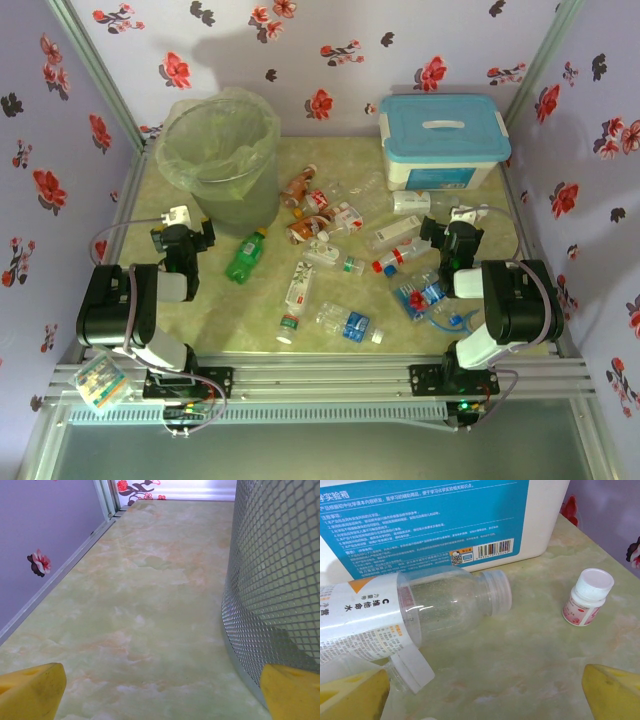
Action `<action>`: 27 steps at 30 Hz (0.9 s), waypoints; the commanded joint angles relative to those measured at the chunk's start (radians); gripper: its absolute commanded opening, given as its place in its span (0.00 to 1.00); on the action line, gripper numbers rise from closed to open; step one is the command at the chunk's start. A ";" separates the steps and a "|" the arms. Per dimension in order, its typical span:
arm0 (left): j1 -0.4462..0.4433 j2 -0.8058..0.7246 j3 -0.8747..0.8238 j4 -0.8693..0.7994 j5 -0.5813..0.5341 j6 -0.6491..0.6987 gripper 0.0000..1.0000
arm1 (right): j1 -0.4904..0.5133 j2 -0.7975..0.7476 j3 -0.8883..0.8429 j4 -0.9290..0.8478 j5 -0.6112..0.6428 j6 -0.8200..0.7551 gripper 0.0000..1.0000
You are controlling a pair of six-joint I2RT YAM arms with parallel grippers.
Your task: Put the plastic bottles in the bin
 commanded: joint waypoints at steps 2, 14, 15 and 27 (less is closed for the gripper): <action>0.008 -0.082 0.025 -0.079 0.005 -0.014 1.00 | -0.011 -0.002 0.011 0.015 -0.013 0.004 0.99; 0.015 -0.648 0.197 -0.924 -0.099 -0.206 1.00 | -0.007 -0.376 0.279 -0.757 -0.117 -0.028 0.99; 0.014 -0.680 0.222 -1.013 -0.090 -0.250 1.00 | 0.005 -0.407 0.317 -0.851 -0.127 -0.021 0.99; -0.024 -0.728 0.406 -1.454 0.247 -0.508 1.00 | 0.544 -0.391 0.698 -1.717 -0.196 -0.280 0.99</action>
